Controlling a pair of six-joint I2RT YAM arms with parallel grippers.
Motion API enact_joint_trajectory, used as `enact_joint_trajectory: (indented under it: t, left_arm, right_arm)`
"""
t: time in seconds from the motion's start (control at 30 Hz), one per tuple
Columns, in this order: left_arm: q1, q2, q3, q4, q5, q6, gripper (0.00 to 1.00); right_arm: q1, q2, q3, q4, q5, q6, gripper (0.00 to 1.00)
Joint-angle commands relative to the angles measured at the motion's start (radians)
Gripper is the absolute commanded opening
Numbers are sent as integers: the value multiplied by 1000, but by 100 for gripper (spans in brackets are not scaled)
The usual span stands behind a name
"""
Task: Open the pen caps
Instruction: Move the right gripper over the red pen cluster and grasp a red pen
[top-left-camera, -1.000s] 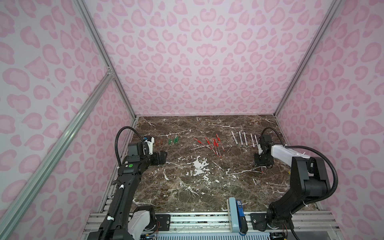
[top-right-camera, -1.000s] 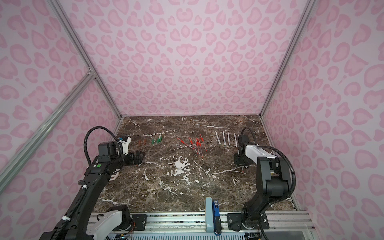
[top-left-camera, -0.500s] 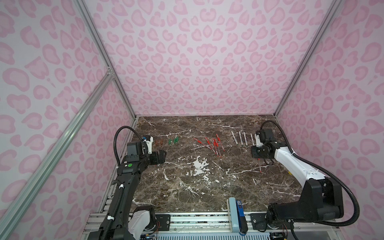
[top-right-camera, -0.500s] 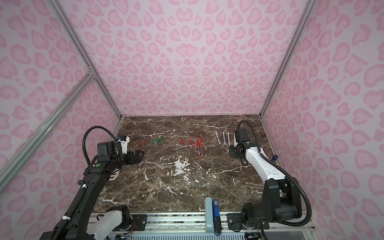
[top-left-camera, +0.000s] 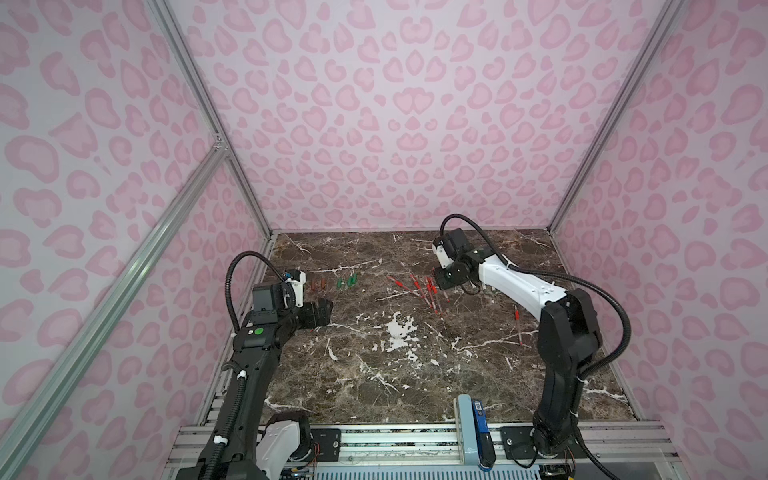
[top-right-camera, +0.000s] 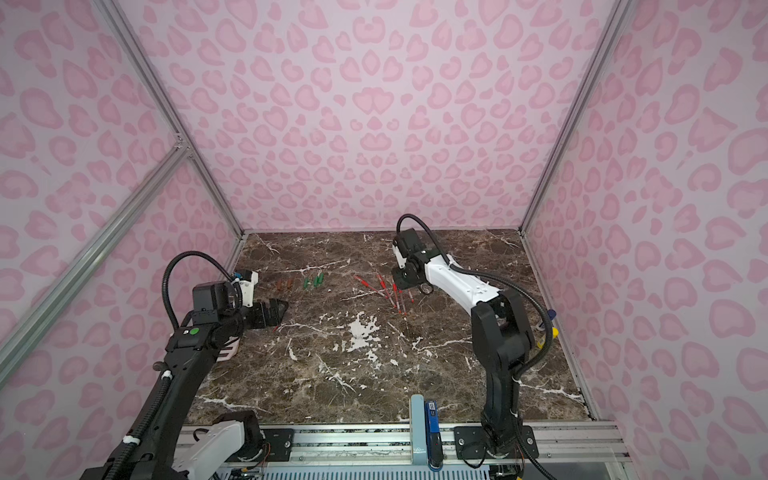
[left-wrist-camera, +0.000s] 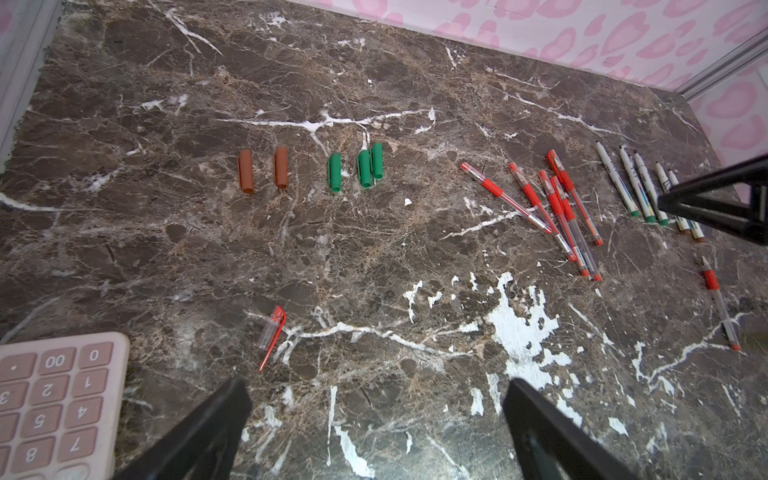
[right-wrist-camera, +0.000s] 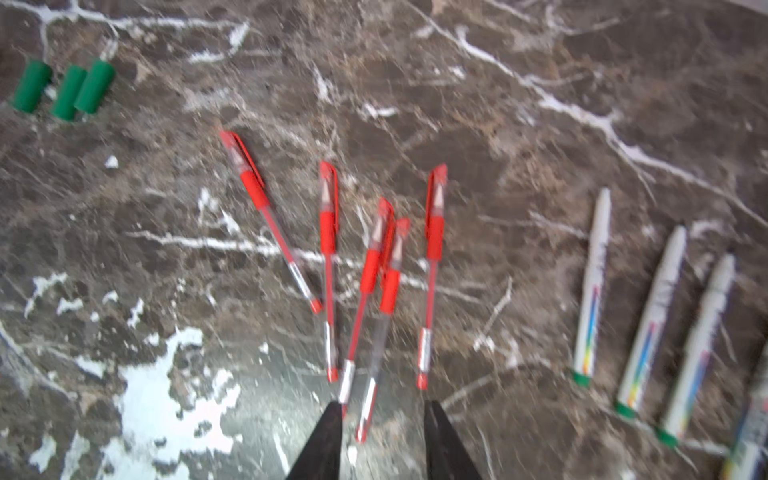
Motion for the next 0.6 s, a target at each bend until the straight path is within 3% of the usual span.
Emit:
enact_joint_trajectory:
  t: [0.0,0.37,0.57]
  left_arm:
    - [1,-14,-1,7,17,5,99]
    - [1,-20,7,1,8,10,99]
    - [1,-20,4,5,13,11,99]
  right_arm:
    - [31,118,140,-92,-17,-59,36]
    - [93,561,749,-354,-52,-97,36]
    - [108,721,958,-412,-74,-84,36]
